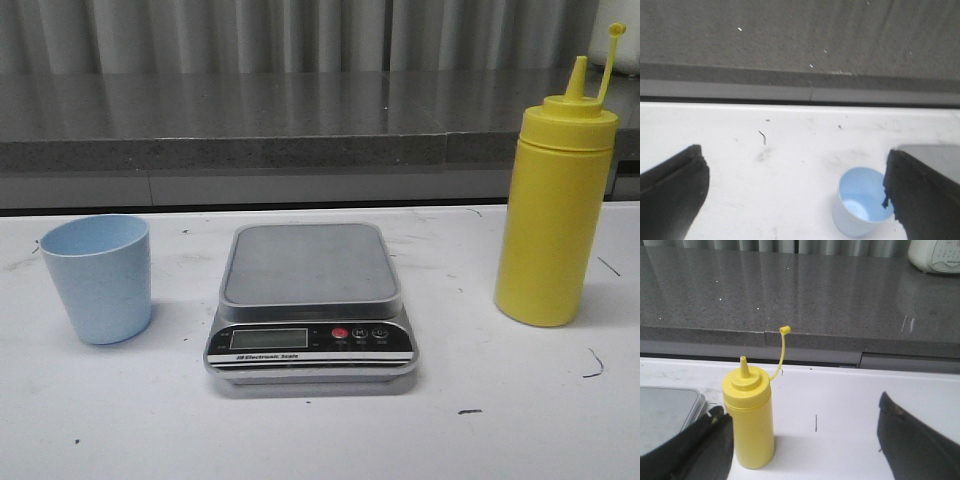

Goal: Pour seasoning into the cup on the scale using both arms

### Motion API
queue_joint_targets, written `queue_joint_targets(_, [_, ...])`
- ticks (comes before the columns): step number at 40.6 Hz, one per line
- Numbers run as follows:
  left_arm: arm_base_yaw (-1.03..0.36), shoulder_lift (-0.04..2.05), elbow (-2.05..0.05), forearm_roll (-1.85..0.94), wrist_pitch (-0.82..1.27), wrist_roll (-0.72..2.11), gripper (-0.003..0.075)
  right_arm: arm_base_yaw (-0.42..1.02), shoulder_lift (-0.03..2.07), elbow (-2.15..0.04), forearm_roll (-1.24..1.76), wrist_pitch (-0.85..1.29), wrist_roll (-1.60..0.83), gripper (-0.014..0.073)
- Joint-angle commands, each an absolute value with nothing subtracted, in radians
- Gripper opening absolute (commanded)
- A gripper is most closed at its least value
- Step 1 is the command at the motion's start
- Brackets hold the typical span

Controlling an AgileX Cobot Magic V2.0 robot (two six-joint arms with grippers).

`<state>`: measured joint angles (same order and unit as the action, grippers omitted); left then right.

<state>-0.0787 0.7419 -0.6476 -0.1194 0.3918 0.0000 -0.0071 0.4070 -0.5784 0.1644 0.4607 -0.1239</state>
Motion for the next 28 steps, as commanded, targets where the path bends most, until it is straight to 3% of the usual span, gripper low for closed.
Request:
queue_joint_targets(1, [-0.178, 0.858, -0.741, -0.135, 0.360, 0.036, 0.0680, -0.008, 0.421, -0.613, 0.170, 0.378, -0.134, 0.0606])
queue_joint_targets(12, [-0.428, 1.220, -0.963, -0.072, 0.504, 0.043, 0.0680, -0.008, 0.421, -0.613, 0.170, 0.378, -0.134, 0.0606])
queue_joint_targets(20, [-0.446, 1.408, -1.124, -0.060, 0.652, 0.043, 0.0675, -0.008, 0.421, -0.613, 0.170, 0.378, -0.134, 0.0606])
queue_joint_targets(28, [-0.446, 1.557, -1.236, -0.026, 0.798, 0.037, 0.0580, -0.008, 0.421, -0.613, 0.170, 0.378, -0.134, 0.0606])
